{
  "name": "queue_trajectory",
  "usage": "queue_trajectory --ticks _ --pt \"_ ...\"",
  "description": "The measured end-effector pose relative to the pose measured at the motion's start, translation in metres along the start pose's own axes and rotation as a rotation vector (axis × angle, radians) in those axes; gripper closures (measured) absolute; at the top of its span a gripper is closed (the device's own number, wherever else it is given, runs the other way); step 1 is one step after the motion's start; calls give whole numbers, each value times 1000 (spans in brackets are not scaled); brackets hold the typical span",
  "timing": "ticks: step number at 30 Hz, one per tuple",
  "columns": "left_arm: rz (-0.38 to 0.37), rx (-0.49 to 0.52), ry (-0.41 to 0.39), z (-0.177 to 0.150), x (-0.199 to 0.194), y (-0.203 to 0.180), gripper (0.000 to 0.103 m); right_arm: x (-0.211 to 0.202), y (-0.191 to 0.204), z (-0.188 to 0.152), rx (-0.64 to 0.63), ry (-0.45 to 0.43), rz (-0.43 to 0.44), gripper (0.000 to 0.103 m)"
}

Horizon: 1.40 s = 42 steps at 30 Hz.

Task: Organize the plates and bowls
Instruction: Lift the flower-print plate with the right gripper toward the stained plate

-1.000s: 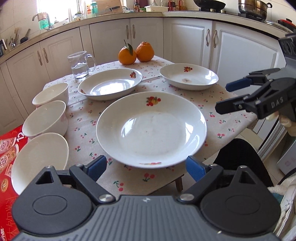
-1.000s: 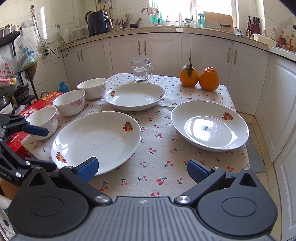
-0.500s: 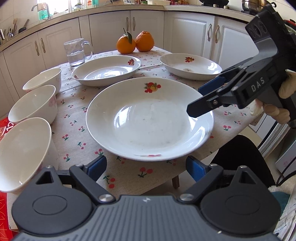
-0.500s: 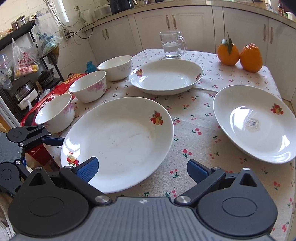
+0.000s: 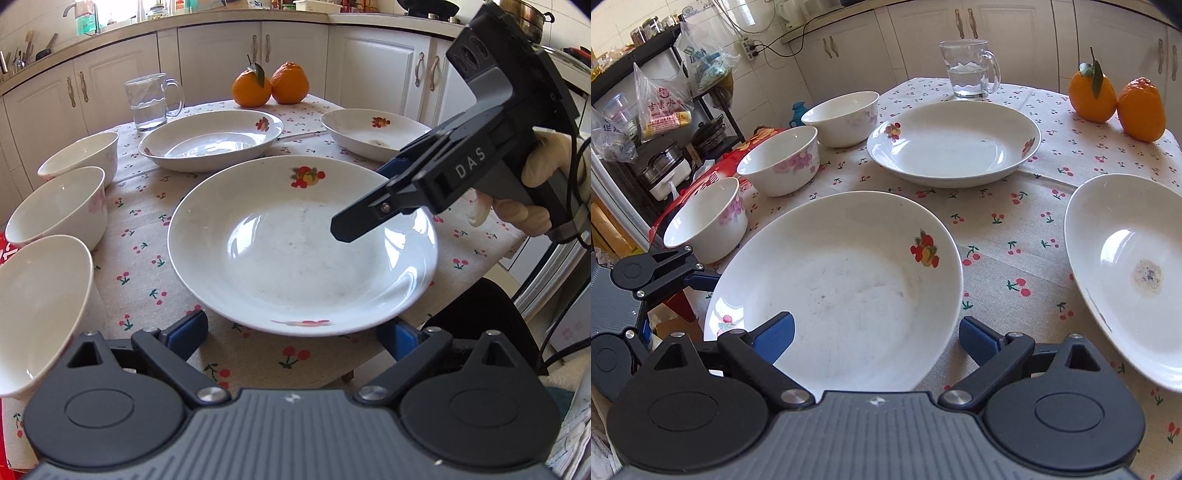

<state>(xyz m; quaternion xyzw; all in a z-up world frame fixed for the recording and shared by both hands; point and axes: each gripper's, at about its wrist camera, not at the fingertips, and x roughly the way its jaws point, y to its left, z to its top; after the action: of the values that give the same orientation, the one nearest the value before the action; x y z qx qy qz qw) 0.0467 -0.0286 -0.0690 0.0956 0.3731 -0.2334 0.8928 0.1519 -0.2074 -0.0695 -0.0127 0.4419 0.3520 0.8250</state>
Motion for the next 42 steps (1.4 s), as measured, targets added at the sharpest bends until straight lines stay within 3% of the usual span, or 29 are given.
queue_trajectory --ticks 5,21,42 --pt "-4 4 -7 0 0 0 6 8 -2 11 -25 11 28 13" --pt "-24 17 -11 2 2 -1 9 31 -18 44 -49 46 125 14" --pt "-51 61 15 26 5 -3 16 7 -26 41 -38 23 105 14"
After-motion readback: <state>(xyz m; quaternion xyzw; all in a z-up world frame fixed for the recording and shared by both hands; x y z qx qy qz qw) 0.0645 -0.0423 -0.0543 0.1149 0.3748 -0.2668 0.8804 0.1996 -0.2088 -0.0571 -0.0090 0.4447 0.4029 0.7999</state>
